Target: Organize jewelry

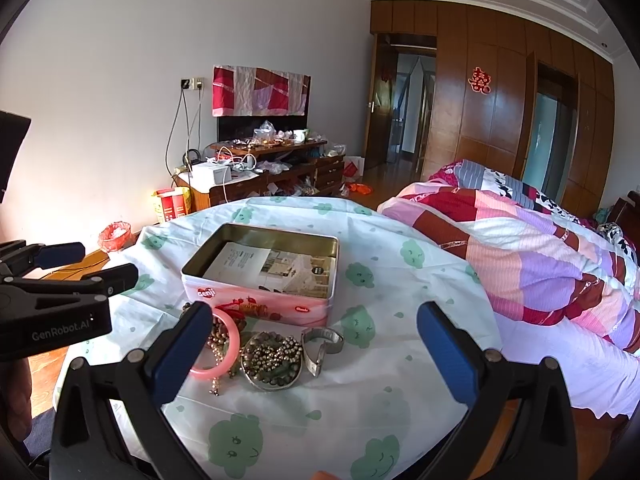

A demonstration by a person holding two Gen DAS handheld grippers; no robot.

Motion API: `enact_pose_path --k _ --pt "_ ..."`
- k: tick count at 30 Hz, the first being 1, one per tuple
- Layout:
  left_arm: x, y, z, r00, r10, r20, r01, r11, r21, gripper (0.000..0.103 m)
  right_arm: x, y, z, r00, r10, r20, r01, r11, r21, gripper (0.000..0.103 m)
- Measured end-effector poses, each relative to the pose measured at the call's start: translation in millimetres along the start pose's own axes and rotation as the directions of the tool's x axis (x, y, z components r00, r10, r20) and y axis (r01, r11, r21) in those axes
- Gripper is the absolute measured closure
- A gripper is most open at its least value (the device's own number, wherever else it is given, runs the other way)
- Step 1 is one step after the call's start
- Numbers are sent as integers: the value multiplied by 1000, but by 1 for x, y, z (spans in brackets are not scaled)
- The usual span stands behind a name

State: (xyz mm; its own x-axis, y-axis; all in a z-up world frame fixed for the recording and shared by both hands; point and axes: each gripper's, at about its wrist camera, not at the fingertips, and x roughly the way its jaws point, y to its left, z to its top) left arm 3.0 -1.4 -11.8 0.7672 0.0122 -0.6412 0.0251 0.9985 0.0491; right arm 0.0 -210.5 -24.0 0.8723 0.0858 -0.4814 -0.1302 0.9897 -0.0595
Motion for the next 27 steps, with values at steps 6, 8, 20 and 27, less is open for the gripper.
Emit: enact_pose_path --k 6,8,20,27 --pt "0 0 1 1000 -2 -2 2 1000 1 29 1 0 0 1000 0 -3 0 1000 0 0" --pt "0 0 0 1000 -2 -1 2 1000 1 29 1 0 -1 1000 1 -4 -1 1000 1 0" --pt "1 0 0 1000 -1 -3 1 1000 0 29 3 0 -5 1000 2 -9 -2 1000 0 0" --pt "1 0 0 1000 0 -2 0 1000 0 29 3 0 -2 1000 1 -11 -1 1000 0 0"
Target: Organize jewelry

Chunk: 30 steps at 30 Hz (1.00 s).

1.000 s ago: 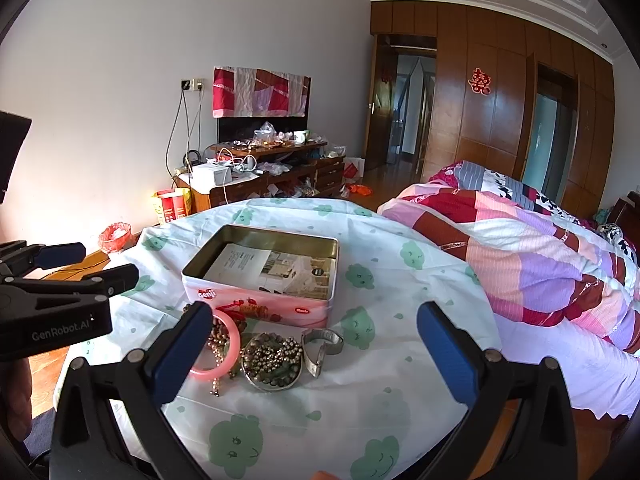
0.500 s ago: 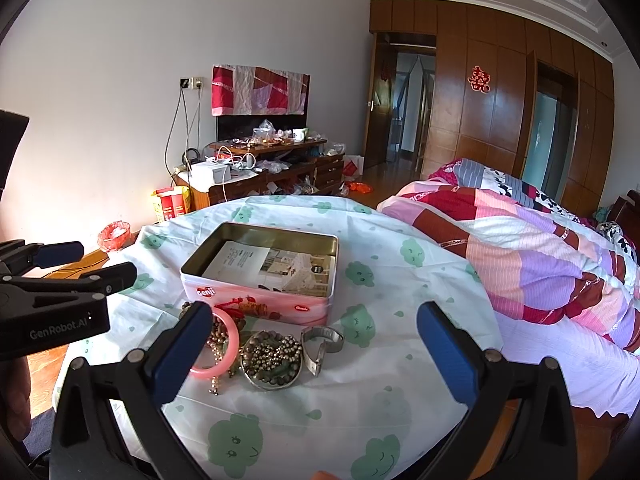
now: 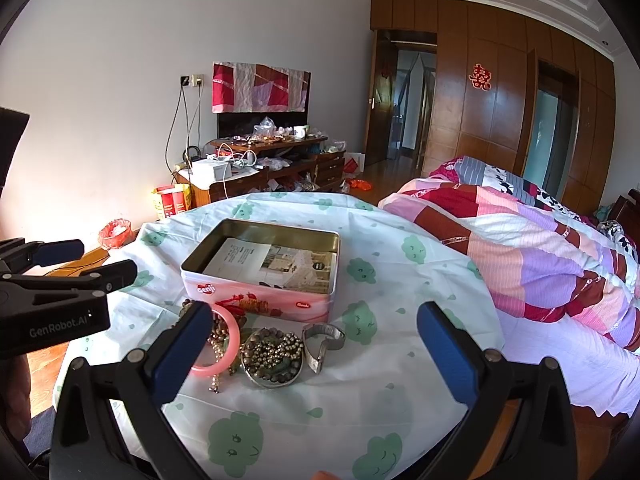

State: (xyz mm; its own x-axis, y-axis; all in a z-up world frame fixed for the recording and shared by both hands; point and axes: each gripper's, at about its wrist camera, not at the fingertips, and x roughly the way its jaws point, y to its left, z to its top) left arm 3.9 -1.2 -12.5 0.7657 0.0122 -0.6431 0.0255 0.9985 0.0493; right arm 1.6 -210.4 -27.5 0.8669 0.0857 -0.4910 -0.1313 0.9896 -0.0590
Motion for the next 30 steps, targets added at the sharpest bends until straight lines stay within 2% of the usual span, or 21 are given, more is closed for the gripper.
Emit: enact_pose_path --k 30 --pt "11 6 -1 1000 9 -24 -9 1000 -5 29 4 -1 -3 1000 2 -9 -2 1000 3 0"
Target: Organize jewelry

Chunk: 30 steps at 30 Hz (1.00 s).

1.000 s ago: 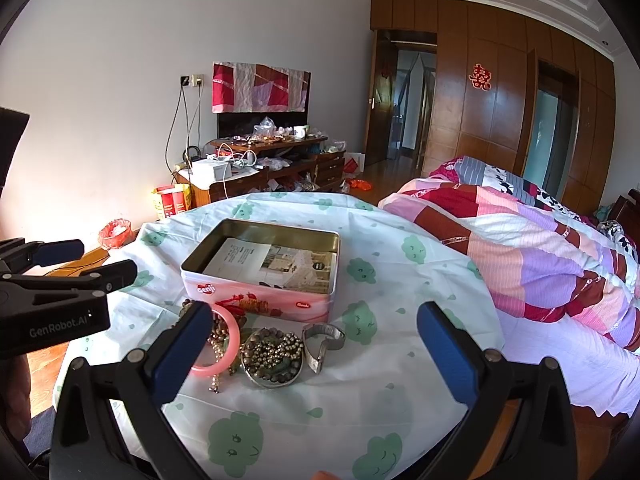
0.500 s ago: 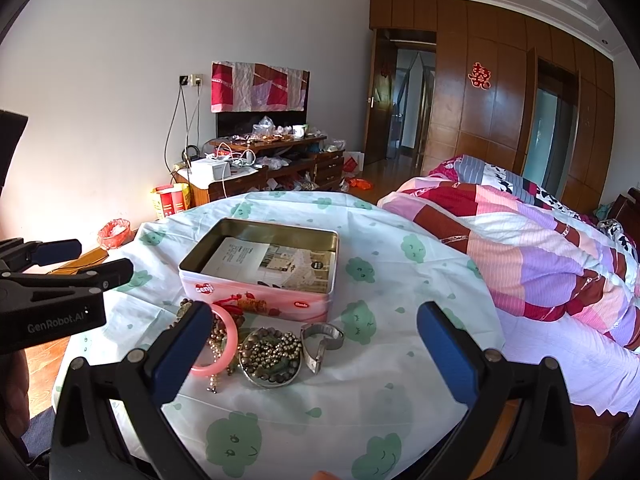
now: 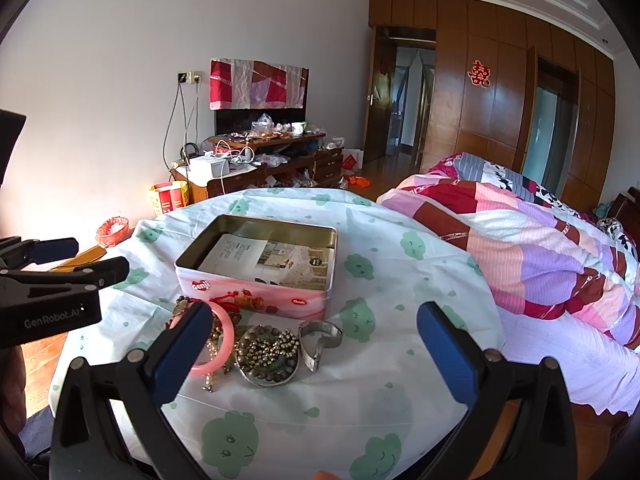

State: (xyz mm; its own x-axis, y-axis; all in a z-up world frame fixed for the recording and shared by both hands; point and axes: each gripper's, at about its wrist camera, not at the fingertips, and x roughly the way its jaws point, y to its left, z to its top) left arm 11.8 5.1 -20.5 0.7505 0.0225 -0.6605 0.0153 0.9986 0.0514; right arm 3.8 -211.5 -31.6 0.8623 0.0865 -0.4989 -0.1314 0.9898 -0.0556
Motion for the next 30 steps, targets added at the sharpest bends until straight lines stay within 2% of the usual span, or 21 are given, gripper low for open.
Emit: enact_pose_path --k 6,12,16,23,30 --pt "17 5 -2 1000 7 -30 -7 1000 -1 29 6 0 -14 1000 -3 -9 3 1000 -15 0" --pt "55 28 -11 996 22 -90 -27 998 -59 29 24 -4 -28 999 2 -35 -4 999 -44 0" --pt "70 25 -20 994 5 -112 -11 998 -58 29 39 -10 -36 998 2 -63 -5 998 -58 10" --pt "77 10 -28 995 -19 -96 17 1000 -23 29 58 -17 -51 990 8 -139 -15 998 -53 12" --pt "74 -1 -25 997 -56 -59 56 998 4 30 63 -14 -48 989 1 -149 -10 998 -57 12"
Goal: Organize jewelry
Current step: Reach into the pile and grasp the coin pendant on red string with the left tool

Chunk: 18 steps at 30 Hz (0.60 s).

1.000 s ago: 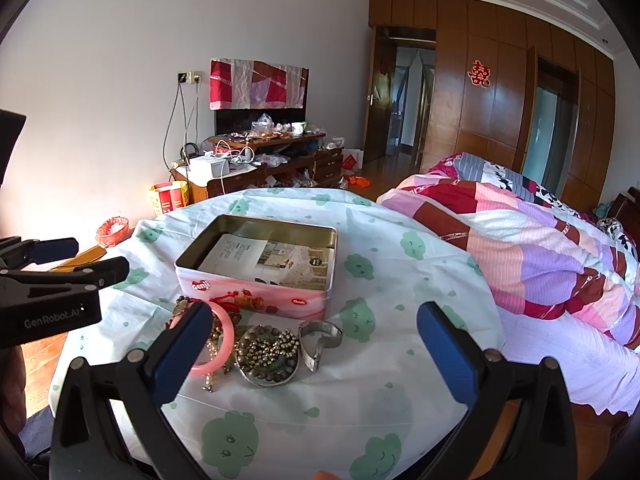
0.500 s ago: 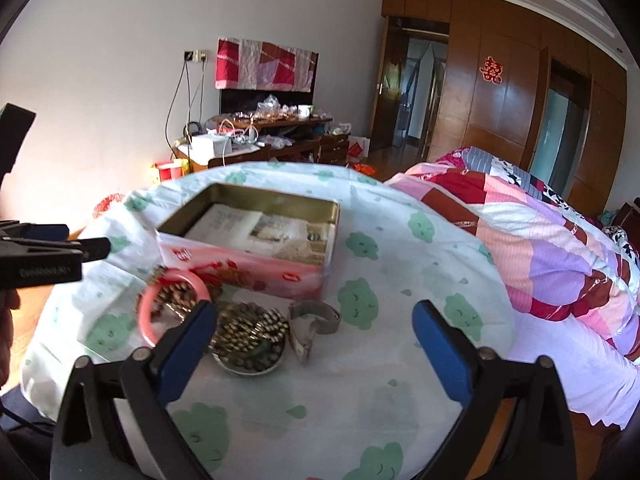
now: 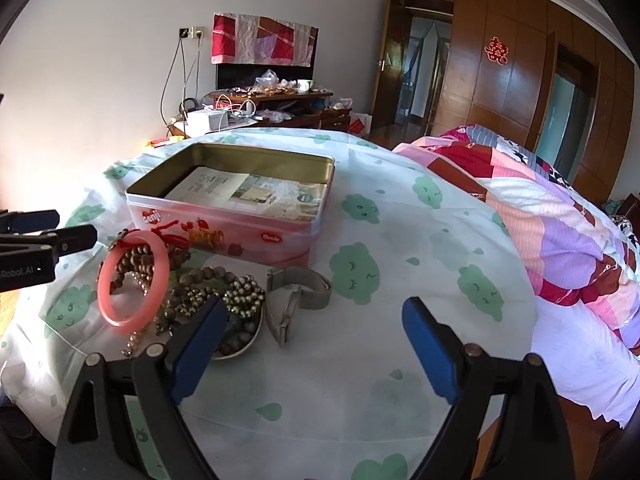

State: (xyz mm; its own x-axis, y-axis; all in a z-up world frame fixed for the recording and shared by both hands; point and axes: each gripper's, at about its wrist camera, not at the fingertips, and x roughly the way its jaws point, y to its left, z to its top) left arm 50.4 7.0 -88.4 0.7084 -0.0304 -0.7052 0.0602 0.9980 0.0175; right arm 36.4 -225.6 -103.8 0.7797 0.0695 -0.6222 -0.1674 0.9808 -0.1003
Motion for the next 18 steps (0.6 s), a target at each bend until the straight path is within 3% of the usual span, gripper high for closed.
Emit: enact_pose_path --k 5,7,12,18 --pt "6 -12 -1 999 -35 -4 35 999 29 30 0 4 -1 1000 2 -7 -2 1000 -9 12" --pt "11 -16 0 999 -46 -7 46 998 45 40 1 5 0 1000 3 -8 -3 1000 -10 12" --pt "24 -21 -3 991 -124 -45 126 991 45 80 4 6 1 1000 8 -14 -8 1000 -11 12" --pt "16 -23 -3 989 -144 -14 145 988 55 81 9 2 2 1000 7 -17 -7 1000 -4 12"
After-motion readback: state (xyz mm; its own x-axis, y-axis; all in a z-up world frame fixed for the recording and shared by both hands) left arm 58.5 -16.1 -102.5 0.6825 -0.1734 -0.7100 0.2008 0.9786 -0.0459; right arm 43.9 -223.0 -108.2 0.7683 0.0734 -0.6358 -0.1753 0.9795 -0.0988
